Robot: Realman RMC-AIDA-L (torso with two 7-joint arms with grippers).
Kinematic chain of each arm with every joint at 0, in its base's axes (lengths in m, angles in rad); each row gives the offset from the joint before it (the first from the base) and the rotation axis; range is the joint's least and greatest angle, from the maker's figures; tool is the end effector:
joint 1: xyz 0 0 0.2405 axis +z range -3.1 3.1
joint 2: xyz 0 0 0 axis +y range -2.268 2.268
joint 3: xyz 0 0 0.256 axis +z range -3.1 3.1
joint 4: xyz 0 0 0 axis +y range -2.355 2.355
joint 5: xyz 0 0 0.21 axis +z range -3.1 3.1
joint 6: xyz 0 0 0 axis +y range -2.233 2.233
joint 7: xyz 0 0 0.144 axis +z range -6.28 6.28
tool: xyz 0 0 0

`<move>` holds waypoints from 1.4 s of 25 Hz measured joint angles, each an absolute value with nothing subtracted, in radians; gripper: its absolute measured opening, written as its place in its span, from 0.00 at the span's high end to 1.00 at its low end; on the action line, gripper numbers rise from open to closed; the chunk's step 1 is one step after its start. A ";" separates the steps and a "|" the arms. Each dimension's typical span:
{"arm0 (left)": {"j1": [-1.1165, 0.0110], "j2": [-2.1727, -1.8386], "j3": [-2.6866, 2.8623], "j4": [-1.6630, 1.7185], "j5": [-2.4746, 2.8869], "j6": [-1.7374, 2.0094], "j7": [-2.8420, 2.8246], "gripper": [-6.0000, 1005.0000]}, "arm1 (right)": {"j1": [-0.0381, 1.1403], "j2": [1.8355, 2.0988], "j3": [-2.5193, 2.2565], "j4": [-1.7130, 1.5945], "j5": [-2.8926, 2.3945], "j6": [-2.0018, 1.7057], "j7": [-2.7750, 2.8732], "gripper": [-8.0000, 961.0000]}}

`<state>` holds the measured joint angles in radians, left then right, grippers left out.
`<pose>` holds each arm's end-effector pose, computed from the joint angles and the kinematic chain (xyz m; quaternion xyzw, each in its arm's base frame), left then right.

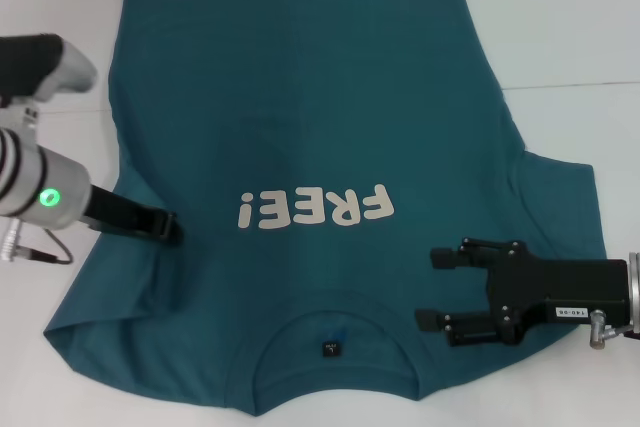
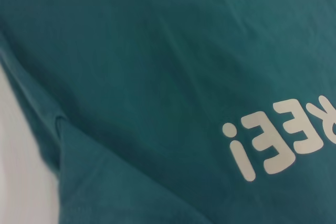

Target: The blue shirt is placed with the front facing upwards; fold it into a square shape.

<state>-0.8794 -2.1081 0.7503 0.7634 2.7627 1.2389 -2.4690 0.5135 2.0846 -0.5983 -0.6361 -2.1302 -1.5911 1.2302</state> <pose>-0.2255 0.4225 -0.0056 -0.8386 -0.4934 0.0485 0.2257 0.2808 0.3139 -0.0051 -0.9533 0.1745 0.2101 0.1292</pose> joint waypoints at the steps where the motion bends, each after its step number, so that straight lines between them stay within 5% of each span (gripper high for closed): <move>1: -0.882 -2.117 0.758 0.754 2.763 1.215 -2.469 0.85 | 0.513 2.085 -0.598 -0.636 -2.130 -1.589 1.230 0.07; 7: -0.887 -2.160 0.784 0.753 2.763 1.128 -2.466 0.82 | 0.515 2.085 -0.600 -0.636 -2.141 -1.569 1.234 0.07; 13: -0.906 -2.163 0.830 0.702 2.751 1.068 -2.464 0.59 | 0.518 2.085 -0.606 -0.635 -2.142 -1.565 1.239 0.07; 24: -0.904 -2.164 0.875 0.705 2.750 1.047 -2.465 0.35 | 0.520 2.086 -0.608 -0.635 -2.142 -1.565 1.239 0.08; 29: -0.911 -2.170 0.944 0.721 2.750 1.045 -2.471 0.15 | 0.520 2.086 -0.609 -0.635 -2.141 -1.565 1.239 0.08; 35: -0.930 -2.171 1.029 0.720 2.756 1.034 -2.515 0.15 | 0.516 2.086 -0.609 -0.634 -2.141 -1.565 1.239 0.08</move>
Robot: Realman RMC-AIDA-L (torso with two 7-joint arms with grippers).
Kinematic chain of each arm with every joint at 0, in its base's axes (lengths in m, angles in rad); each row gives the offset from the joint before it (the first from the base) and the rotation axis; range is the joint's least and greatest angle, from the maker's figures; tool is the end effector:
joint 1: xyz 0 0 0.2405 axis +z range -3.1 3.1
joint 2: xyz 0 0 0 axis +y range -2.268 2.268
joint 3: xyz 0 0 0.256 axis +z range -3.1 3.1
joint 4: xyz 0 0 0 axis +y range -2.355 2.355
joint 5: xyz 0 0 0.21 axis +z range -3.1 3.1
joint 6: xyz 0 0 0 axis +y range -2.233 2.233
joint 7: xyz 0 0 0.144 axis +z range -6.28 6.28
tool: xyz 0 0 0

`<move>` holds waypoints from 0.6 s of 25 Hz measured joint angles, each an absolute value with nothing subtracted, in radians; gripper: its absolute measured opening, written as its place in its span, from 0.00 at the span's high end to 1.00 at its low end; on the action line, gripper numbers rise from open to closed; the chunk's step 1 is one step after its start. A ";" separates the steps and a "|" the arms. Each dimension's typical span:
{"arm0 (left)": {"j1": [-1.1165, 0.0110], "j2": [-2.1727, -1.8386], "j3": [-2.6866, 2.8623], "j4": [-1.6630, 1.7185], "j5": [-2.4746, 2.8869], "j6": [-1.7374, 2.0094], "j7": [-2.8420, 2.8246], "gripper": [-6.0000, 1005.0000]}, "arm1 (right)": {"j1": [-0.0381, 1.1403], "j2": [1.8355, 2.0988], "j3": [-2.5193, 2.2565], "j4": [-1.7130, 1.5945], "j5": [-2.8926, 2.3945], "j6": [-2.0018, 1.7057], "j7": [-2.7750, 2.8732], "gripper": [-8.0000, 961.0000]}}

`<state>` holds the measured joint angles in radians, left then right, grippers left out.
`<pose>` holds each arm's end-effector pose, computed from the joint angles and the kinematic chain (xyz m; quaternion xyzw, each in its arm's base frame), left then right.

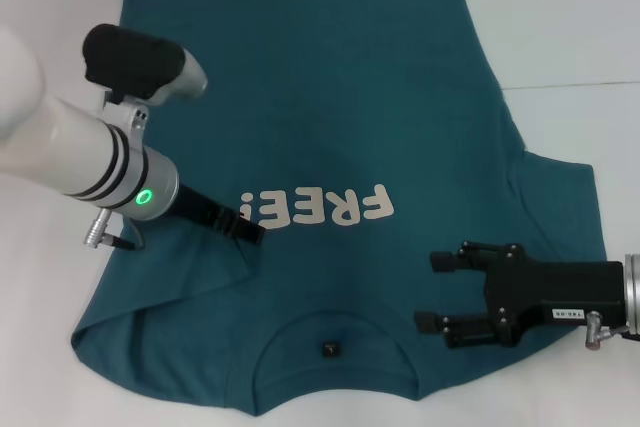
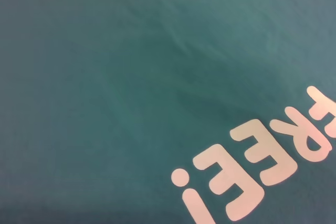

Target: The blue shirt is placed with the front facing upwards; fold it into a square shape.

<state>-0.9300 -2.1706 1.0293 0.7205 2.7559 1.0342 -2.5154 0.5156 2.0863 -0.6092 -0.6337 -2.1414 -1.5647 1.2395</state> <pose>-0.1844 0.4320 -0.0570 -0.8798 -0.3907 0.0885 0.2561 0.2829 0.3154 -0.0081 -0.9545 0.1803 0.1982 0.1311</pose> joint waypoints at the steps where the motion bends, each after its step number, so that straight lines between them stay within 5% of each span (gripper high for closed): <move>1: -0.930 -2.168 1.057 0.727 2.768 1.034 -2.544 0.15 | 0.515 2.086 -0.609 -0.634 -2.141 -1.565 1.239 0.08; 15: -0.853 -2.157 1.162 0.938 2.856 1.105 -2.703 0.15 | 0.513 2.086 -0.610 -0.633 -2.141 -1.565 1.242 0.08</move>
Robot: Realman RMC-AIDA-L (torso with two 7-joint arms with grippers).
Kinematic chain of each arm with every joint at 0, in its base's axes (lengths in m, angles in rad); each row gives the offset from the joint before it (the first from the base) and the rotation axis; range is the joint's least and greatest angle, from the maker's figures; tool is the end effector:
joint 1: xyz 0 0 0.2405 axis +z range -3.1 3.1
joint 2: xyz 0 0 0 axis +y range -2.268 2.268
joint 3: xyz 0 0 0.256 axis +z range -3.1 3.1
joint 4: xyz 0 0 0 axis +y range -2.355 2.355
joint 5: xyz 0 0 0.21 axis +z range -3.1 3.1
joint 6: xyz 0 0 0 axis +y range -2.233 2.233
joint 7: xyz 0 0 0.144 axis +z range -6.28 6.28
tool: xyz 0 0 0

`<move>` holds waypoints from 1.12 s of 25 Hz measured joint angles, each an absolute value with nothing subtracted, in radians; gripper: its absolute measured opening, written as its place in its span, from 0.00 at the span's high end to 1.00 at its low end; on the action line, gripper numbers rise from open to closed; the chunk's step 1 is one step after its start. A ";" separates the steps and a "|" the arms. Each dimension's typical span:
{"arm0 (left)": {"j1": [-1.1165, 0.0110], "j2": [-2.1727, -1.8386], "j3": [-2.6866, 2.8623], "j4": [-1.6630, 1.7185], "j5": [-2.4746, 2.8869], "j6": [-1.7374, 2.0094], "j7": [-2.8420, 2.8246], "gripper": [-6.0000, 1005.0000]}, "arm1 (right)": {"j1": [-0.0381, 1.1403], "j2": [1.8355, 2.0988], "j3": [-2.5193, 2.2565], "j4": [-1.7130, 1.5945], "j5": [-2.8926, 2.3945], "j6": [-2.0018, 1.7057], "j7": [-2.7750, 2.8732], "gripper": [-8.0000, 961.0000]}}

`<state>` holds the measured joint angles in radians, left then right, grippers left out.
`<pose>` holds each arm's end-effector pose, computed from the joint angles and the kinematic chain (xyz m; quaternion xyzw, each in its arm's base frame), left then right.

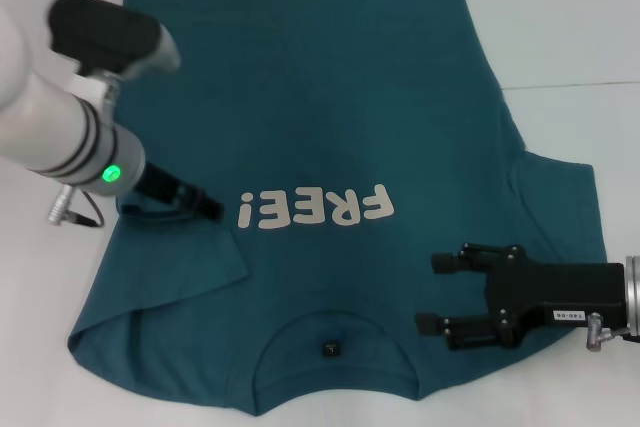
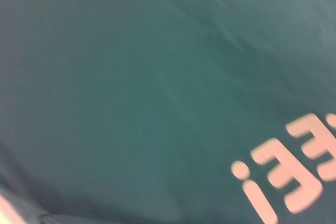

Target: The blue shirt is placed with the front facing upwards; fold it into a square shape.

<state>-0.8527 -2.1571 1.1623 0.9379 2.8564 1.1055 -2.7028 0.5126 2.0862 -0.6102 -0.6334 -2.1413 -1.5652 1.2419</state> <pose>-0.1799 0.4347 -0.0247 -0.8560 -0.3900 0.1142 0.3195 0.2837 0.3145 -0.0083 -0.9541 0.1827 0.1981 0.1306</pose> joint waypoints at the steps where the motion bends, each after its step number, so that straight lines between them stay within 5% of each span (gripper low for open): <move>1: -0.829 -2.159 1.161 0.977 2.856 1.106 -2.714 0.15 | 0.511 2.086 -0.610 -0.633 -2.141 -1.565 1.242 0.08; 6: -0.752 -2.163 1.125 1.079 2.850 1.109 -2.804 0.15 | 0.504 2.086 -0.611 -0.633 -2.141 -1.565 1.242 0.09; 28: -0.834 -2.160 0.969 0.760 2.716 0.855 -2.754 0.16 | 0.500 2.086 -0.622 -0.633 -2.141 -1.566 1.243 0.09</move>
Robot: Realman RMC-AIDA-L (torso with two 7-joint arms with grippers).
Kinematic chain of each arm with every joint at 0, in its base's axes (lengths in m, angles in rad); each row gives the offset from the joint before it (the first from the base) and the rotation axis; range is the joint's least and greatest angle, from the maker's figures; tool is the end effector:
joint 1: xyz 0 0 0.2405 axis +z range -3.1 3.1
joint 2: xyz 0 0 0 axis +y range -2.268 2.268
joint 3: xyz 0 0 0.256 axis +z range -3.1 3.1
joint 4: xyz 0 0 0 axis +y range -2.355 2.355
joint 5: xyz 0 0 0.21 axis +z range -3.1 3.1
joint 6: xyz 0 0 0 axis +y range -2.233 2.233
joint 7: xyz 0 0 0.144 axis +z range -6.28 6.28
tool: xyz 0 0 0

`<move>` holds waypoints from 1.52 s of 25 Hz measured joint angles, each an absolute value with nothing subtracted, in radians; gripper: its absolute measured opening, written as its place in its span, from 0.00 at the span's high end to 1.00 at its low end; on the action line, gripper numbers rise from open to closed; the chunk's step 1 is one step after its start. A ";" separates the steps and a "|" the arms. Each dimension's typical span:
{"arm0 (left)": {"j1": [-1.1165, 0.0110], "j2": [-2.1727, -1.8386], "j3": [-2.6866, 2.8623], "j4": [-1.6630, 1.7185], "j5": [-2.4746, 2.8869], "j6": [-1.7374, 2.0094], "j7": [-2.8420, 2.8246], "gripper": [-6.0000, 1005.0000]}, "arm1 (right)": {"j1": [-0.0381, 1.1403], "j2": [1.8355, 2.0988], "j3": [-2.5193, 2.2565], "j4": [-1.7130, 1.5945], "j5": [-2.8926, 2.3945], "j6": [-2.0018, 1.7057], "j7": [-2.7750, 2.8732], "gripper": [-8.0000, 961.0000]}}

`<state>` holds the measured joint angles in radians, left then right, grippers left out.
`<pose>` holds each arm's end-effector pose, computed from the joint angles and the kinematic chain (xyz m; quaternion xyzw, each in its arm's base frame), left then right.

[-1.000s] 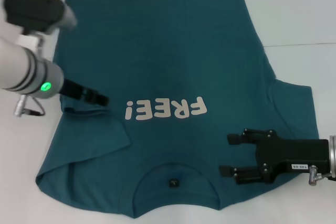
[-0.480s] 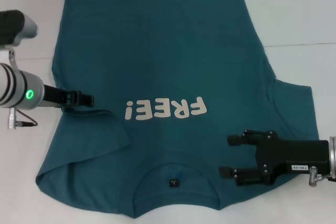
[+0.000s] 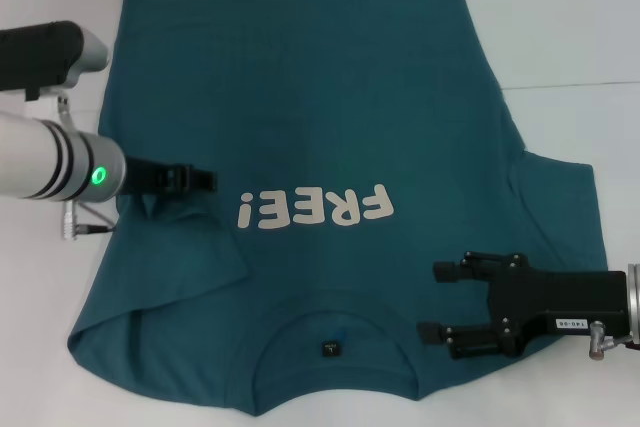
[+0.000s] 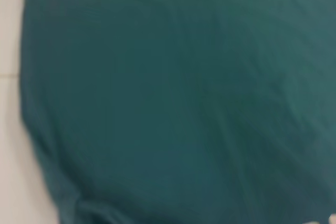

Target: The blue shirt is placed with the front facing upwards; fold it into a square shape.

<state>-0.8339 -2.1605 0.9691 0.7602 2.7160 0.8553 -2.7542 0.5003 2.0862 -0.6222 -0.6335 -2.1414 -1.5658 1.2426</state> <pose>-0.2166 0.4458 -0.0283 -0.7808 -0.5215 -0.0233 0.3434 0.2869 0.3103 -0.0097 -0.9546 0.1866 0.1946 0.1270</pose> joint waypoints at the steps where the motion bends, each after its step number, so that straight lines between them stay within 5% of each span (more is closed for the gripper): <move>1: -0.838 -2.160 0.969 0.751 2.697 0.840 -2.742 0.16 | 0.500 2.086 -0.623 -0.634 -2.141 -1.567 1.243 0.09; 10: -0.836 -2.162 0.970 0.727 2.463 0.744 -2.568 0.16 | 0.498 2.086 -0.623 -0.633 -2.141 -1.573 1.243 0.09; 19: -0.678 -2.170 0.985 0.916 2.310 0.831 -2.498 0.16 | 0.490 2.086 -0.618 -0.632 -2.141 -1.566 1.257 0.10; 29: -0.473 -2.154 0.749 0.920 1.775 1.452 -1.636 0.16 | 0.483 2.074 -0.554 -0.764 -2.120 -1.560 1.601 0.10; 34: -0.437 -2.110 0.630 0.750 1.759 1.652 -1.344 0.16 | 0.502 2.054 -0.539 -0.880 -2.104 -1.622 1.895 0.10; 38: -0.412 -2.103 0.625 0.711 1.806 1.647 -1.290 0.16 | 0.528 2.005 -0.534 -0.982 -2.120 -1.640 2.229 0.10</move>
<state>-0.4119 -2.1034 0.6248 0.7107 1.8055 1.6472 -1.2900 0.5280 2.0051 -0.5341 -0.9818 -2.1200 -1.6398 2.2289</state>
